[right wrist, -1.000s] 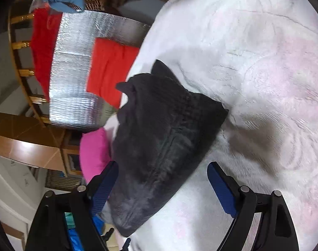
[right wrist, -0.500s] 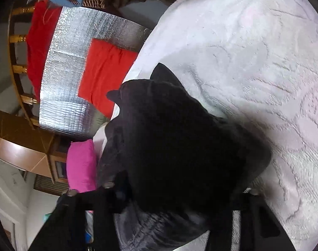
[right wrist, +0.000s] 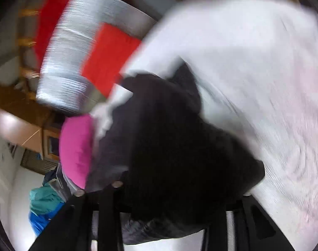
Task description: Fold large clothes
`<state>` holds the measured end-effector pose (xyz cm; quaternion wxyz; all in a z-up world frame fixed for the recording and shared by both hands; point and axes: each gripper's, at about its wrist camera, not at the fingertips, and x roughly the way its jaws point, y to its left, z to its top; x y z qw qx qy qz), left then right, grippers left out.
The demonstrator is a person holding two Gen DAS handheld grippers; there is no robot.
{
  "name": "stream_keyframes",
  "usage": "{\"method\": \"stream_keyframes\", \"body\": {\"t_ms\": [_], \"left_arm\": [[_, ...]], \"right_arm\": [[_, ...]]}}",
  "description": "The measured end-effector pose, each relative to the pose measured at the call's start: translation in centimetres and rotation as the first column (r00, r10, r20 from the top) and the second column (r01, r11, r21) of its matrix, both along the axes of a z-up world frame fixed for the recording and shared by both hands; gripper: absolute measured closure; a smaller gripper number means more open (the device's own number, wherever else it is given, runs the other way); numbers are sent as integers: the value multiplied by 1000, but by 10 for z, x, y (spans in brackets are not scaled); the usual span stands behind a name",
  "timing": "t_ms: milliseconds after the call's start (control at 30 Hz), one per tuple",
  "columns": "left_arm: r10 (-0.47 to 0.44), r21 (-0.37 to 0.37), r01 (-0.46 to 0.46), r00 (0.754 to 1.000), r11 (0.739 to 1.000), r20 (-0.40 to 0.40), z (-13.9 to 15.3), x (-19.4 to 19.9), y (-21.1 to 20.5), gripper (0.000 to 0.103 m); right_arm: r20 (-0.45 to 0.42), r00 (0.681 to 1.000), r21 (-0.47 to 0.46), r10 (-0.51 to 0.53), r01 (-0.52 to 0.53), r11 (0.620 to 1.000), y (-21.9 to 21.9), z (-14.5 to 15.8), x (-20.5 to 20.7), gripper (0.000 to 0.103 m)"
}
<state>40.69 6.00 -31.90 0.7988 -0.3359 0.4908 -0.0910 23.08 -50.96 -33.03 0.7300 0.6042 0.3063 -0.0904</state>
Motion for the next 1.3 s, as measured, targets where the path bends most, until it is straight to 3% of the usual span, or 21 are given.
{"method": "stream_keyframes", "body": {"t_ms": [67,167,267,367,467,600,700,767,800,1000,1067,1100,1133,1167,1200,1233,1300], "left_arm": [[6,-28,-6,1000,1000,-9,1,0,9,47],[2,7,-2,1000,1000,6,15,-7,25,37],[1,13,-2,999,1000,45,24,-14,34,34],[13,67,-20,996,998,92,31,-16,43,32],[21,80,-33,989,996,147,38,-7,40,31],[-43,128,25,989,991,141,33,17,15,27],[-126,137,121,991,983,33,10,36,-8,27],[-159,77,161,987,984,-29,-7,44,-18,24],[-157,60,158,987,986,-27,-10,45,-18,20],[-177,21,176,984,984,21,-10,55,-19,20],[-189,-16,190,981,982,41,-11,58,-21,20],[-206,-73,211,977,975,60,-11,60,-24,32],[-219,-103,225,974,969,67,-9,60,-27,40],[-220,-93,225,973,970,67,-4,55,-27,44],[-223,-50,227,972,973,73,-3,56,-31,46],[-229,-29,232,970,972,76,-3,57,-35,48],[-214,-36,217,974,976,75,-5,60,-35,56]], "right_arm": [[7,1000,59,4,-4,998,-11,-1,-10,45],[16,1000,50,23,-24,998,-24,10,-29,42],[19,1000,26,25,-25,999,-35,17,-45,41],[-42,996,-156,-81,73,985,-44,39,-64,36],[23,988,-243,-155,156,958,-52,59,-74,23],[12,999,-219,-34,35,975,-46,47,-37,20],[-92,992,-141,89,-101,985,-44,16,6,20],[-135,983,-147,121,-140,979,-47,2,22,20],[-132,982,-146,138,-156,977,-50,-3,27,18],[3,977,-54,215,-215,975,-59,-18,47,15],[35,960,-57,277,-275,960,-48,-16,62,20],[52,953,-33,297,-296,955,-42,-17,67,30],[30,959,-66,283,-280,958,-37,-15,69,31],[4,957,-112,289,-287,951,-32,-8,74,32],[4,958,-120,287,-284,951,-30,-5,74,44],[44,958,-90,285,-280,956,-30,-3,74,64],[45,961,-107,274,-268,957,-29,3,72,68]]}}
